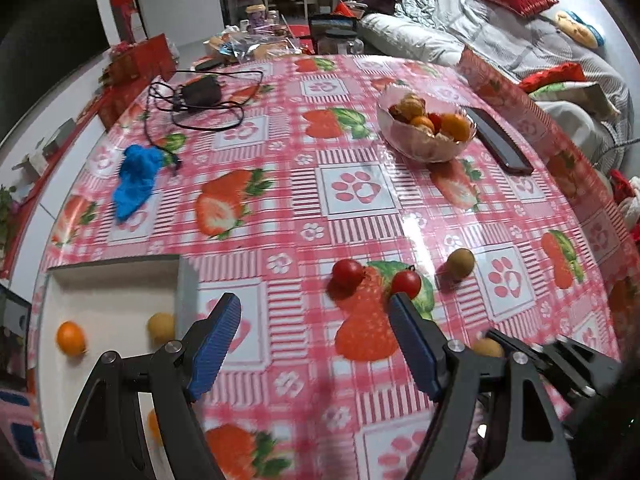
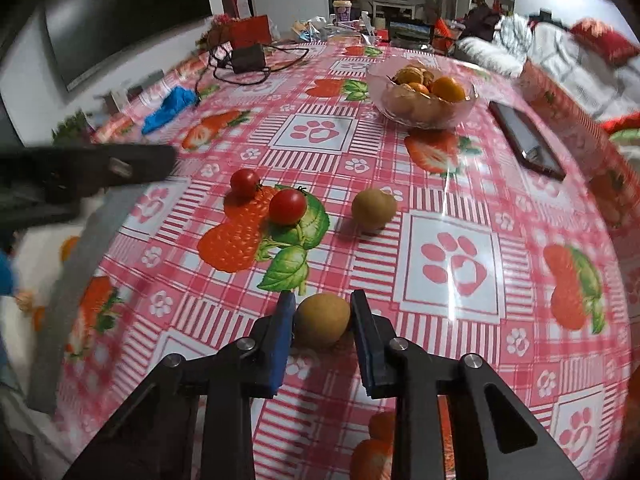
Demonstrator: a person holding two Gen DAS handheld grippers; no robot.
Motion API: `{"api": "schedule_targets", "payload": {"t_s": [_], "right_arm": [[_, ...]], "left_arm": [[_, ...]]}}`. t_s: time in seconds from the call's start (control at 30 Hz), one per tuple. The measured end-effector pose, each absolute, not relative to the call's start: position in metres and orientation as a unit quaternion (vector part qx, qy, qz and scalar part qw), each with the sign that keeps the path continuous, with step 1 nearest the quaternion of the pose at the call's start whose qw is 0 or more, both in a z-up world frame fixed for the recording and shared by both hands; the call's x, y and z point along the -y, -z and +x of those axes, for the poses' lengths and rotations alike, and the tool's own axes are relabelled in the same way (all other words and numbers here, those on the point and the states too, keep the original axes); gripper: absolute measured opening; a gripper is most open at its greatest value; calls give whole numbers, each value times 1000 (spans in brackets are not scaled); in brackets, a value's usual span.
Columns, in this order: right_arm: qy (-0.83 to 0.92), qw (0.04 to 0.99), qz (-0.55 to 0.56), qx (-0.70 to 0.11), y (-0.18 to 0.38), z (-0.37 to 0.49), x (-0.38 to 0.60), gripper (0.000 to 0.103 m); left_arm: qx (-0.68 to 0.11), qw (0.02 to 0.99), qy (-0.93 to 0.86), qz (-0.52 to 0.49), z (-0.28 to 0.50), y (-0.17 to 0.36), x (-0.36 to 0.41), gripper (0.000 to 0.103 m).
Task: Organize fruits
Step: 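Grasp a red cherry tomato with the left gripper while the right gripper holds the kiwi, then carry the tomato over the tray with the left gripper while the right gripper carries the kiwi there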
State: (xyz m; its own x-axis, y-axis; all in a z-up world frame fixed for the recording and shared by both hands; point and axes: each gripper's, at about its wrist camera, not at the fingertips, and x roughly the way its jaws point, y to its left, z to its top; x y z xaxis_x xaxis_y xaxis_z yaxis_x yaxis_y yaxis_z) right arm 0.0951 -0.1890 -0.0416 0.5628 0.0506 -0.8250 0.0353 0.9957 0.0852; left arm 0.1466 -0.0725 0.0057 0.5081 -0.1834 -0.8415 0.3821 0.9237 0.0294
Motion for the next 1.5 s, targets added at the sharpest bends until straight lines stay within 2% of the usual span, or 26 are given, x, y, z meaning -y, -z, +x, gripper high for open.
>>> {"api": "schedule_targets", "payload": {"t_s": [0.17, 0.23, 0.3, 0.33, 0.47, 0.7, 1.1, 1.5], "right_arm": [[-6, 887, 55, -459, 37, 72, 208, 30], [-1, 885, 62, -462, 39, 66, 215, 30], [3, 885, 67, -462, 40, 62, 221, 30], [4, 885, 68, -461, 40, 60, 223, 30], [4, 884, 76, -461, 39, 58, 227, 30], [8, 883, 86, -461, 38, 47, 230, 30], [25, 880, 118, -460, 36, 7, 243, 30], [25, 880, 121, -458, 28, -7, 236, 30]], "left_arm": [[-484, 854, 160, 104, 167, 22, 85, 79], [-488, 852, 160, 97, 173, 30, 88, 76], [-499, 847, 158, 94, 179, 38, 92, 65], [-495, 850, 154, 95, 181, 41, 94, 65], [-486, 852, 168, 96, 182, 38, 103, 32], [-485, 853, 170, 91, 155, 36, 93, 30], [-490, 850, 189, 51, 43, 34, 43, 30], [-503, 845, 183, 15, 23, 30, 19, 30]]}}
